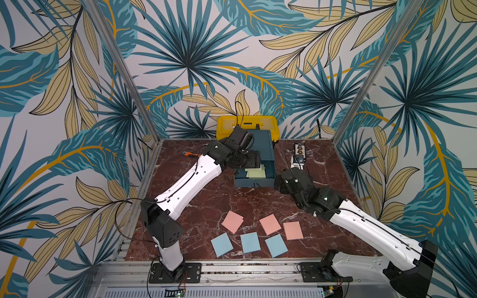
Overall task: Please put the sticky notes in the drawer by color
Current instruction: Place the sticky notes in the drawer.
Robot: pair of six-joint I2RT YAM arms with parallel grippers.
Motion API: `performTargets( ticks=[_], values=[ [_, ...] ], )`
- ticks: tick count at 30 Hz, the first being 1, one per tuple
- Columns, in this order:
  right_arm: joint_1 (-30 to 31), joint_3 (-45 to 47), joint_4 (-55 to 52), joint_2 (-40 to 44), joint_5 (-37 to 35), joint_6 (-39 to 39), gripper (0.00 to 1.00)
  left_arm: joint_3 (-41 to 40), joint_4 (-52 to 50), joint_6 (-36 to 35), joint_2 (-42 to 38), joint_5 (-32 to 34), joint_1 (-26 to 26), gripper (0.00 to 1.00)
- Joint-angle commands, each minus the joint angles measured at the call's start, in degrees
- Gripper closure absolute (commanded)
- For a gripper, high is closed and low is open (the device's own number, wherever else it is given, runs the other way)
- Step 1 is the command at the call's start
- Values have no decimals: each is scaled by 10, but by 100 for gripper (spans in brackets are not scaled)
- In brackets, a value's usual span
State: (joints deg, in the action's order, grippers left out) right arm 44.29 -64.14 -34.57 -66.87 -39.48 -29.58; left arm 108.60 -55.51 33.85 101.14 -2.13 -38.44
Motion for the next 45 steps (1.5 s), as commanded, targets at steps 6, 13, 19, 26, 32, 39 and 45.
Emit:
performTargets(
  ticks=[6,13,19,26,32,39,45],
  values=[
    [-3,19,-5,12,-16,-6,1,-14,11,-11,22,8,-2,17],
    [-3,25,-10,20,-17,-12,1,-14,12,-13,23,0,-1,9],
    [-3,25,-13,24,-15,-16,1,-3,14,-23,13,3,-2,0],
    [-3,26,-19,31,-14,-20,1,12,8,-29,4,-1,-2,0],
    [-3,36,-3,36,-13,-19,1,-3,18,-29,-31,19,-1,0],
    [-3,24,-1,30,-13,-9,1,-43,23,-36,-95,50,4,0],
    [-3,34,14,30,-15,-2,1,-118,0,-26,-173,86,15,0]
  ],
)
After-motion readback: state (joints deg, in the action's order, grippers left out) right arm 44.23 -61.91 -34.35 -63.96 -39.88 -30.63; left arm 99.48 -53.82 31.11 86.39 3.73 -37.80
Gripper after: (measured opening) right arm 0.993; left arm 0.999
